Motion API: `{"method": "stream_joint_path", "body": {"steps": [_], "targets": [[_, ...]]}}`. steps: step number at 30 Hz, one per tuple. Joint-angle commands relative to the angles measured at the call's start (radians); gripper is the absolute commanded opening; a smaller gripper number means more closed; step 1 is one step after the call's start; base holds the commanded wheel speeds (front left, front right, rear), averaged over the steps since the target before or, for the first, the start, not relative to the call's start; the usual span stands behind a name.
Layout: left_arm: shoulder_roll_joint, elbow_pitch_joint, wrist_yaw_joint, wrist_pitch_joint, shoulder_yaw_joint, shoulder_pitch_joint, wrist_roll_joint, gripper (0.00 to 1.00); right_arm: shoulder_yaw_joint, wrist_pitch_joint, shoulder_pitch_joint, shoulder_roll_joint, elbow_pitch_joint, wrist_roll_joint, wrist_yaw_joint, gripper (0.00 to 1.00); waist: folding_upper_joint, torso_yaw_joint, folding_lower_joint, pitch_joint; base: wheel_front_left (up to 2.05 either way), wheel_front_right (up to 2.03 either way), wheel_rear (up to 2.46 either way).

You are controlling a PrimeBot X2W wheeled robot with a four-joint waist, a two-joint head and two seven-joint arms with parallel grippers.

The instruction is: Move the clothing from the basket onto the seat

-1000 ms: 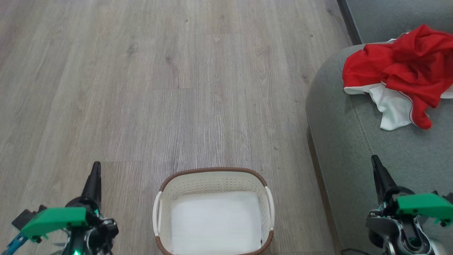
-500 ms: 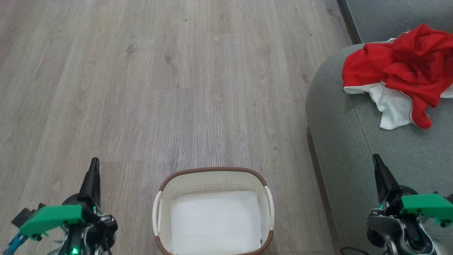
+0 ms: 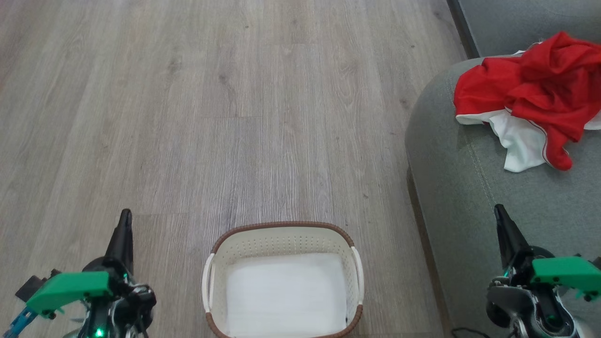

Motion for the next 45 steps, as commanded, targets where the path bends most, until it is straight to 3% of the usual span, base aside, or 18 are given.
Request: {"method": "stream_joint_path", "body": {"steps": [1,45], "targets": [[0.008,-0.027,-0.007,0.009,0.037,-0.049,-0.002,0.0,0.018,0.006,-0.056,-0.003,-0.039,0.006,0.0,0.0,0.0,0.0,0.0,0.0,0.0,0.0,0.0],[0.008,-0.028,-0.007,0.008,0.036,-0.049,-0.002,0.0,0.018,0.006,-0.056,-0.003,-0.039,0.006,0.0,0.0,0.0,0.0,0.0,0.0,0.0,0.0,0.0]]}}
